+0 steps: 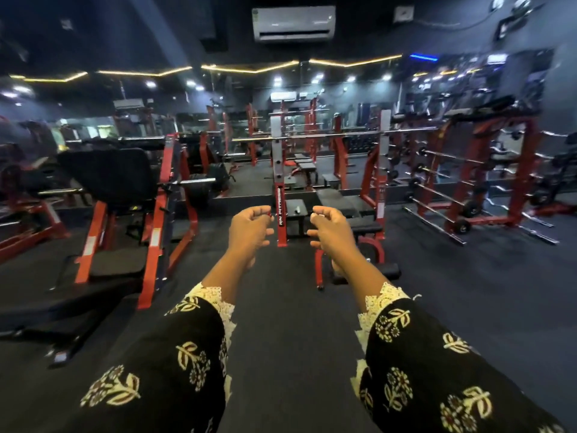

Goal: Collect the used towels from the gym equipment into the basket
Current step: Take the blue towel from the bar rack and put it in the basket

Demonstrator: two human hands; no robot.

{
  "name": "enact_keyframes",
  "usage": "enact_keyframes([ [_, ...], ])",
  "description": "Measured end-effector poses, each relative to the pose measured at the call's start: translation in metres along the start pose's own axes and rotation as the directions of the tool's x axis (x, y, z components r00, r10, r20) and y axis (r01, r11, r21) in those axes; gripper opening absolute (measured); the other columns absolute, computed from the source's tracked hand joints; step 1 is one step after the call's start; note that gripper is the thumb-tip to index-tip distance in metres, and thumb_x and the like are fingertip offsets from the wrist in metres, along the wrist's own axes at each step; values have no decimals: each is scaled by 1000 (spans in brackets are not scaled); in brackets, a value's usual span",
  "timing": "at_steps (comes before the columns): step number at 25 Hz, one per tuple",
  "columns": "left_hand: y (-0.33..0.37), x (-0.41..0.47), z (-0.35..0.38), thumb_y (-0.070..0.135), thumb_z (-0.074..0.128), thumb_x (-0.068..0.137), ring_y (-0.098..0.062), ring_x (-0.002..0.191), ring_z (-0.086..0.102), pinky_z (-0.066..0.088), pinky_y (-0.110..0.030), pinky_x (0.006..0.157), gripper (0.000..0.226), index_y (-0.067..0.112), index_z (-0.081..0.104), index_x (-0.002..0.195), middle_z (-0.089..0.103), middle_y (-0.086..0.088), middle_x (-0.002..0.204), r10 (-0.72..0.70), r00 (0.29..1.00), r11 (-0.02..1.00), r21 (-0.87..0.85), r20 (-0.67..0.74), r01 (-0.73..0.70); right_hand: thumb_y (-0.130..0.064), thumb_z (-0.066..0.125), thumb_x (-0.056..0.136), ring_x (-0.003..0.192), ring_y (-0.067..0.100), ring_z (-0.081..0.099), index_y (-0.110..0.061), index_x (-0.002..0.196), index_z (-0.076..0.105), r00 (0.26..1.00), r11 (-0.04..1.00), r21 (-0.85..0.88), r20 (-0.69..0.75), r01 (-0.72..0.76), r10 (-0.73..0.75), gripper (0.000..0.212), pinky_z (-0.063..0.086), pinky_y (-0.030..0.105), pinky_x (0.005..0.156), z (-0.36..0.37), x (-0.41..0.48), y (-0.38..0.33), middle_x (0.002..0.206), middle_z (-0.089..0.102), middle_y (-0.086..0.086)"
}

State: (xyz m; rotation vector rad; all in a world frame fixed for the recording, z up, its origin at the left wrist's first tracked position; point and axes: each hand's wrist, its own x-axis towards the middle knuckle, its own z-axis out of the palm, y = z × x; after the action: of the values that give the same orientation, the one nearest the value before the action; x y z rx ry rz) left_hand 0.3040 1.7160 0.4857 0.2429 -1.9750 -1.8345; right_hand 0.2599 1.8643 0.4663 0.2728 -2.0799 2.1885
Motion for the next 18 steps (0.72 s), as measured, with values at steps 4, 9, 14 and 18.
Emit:
enact_keyframes([
  [4, 6, 111, 72, 13, 53, 92, -16, 77, 61, 46, -27, 61, 15, 23, 62, 98, 68, 2, 89, 40, 995, 999, -38, 93, -36, -22, 53, 90, 74, 16, 61, -22, 110, 58, 996, 999, -35, -93, -8, 4, 21, 52, 32, 64, -29, 122, 5, 89, 64, 0],
  [9, -7, 271, 185, 15, 51, 94, -18, 79, 61, 46, -28, 63, 16, 22, 62, 102, 67, -2, 96, 134, 959, 991, -59, 248, -123, -24, 53, 90, 77, 15, 63, -26, 106, 58, 967, 995, -88, -248, 38, -59, 16, 53, 31, 62, -87, 287, 28, 92, 65, -2],
  [14, -18, 412, 312, 15, 51, 93, -18, 76, 59, 46, -29, 64, 20, 19, 63, 108, 65, -1, 87, 134, 914, 989, -104, 382, -101, -22, 51, 94, 80, 18, 62, -22, 108, 57, 906, 995, -100, -421, 16, -56, 15, 55, 37, 72, -146, 428, 38, 91, 63, 0],
  [18, -10, 494, 429, 15, 52, 91, -16, 72, 60, 44, -26, 55, 19, 21, 64, 105, 67, -4, 92, 156, 852, 986, -127, 500, -106, -25, 49, 96, 83, 20, 61, -20, 111, 56, 813, 993, -121, -578, 3, -73, 18, 55, 40, 75, -214, 515, 27, 89, 61, -1],
])
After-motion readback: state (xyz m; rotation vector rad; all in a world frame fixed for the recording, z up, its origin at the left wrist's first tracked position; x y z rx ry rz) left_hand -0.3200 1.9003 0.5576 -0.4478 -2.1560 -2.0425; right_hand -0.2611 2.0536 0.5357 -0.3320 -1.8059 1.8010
